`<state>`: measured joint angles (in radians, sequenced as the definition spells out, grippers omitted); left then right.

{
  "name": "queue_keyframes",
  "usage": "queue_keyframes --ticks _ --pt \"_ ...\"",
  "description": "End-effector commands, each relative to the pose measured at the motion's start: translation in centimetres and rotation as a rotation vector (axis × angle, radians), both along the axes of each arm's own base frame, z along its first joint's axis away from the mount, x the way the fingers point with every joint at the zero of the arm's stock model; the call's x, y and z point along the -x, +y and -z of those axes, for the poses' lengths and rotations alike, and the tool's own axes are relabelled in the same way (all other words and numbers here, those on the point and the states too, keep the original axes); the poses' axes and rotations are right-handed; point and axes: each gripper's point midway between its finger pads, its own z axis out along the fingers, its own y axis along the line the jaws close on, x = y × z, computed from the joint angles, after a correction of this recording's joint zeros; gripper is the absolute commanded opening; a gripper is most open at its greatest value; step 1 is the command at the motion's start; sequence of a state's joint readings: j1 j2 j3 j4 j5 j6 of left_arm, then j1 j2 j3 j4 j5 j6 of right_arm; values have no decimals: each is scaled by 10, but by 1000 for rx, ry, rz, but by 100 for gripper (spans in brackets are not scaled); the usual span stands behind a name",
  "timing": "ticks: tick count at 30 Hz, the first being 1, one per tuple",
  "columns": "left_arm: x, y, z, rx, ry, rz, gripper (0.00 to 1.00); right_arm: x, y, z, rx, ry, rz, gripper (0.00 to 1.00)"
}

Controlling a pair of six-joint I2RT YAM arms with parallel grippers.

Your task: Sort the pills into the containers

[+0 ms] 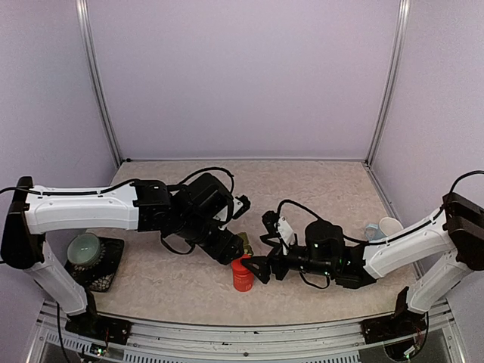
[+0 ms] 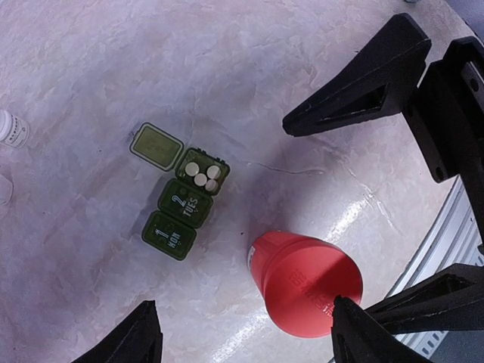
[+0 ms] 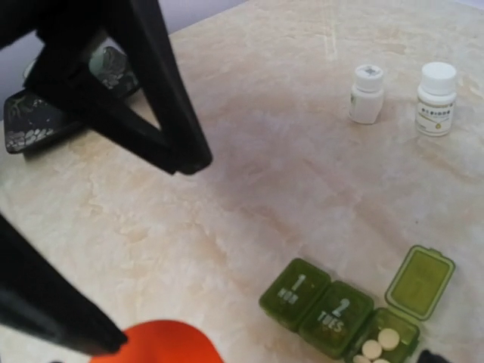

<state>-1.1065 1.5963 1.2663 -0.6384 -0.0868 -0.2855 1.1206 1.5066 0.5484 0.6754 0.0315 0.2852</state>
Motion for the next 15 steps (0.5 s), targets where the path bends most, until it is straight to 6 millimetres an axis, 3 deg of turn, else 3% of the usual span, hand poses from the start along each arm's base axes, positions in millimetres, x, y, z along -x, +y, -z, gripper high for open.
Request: queue_keyframes --ticks 1,4,11,15 --pt "0 0 6 -1 2 1 75 -7 -3 -7 -4 -22 29 100" --pt "-2 3 6 -1 -1 -7 75 -14 -2 0 41 -35 54 100" --pt "-1 4 10 -1 8 -2 75 -18 -13 48 170 -10 91 100" --pt "0 5 14 -8 16 5 75 -14 -19 53 161 9 91 100"
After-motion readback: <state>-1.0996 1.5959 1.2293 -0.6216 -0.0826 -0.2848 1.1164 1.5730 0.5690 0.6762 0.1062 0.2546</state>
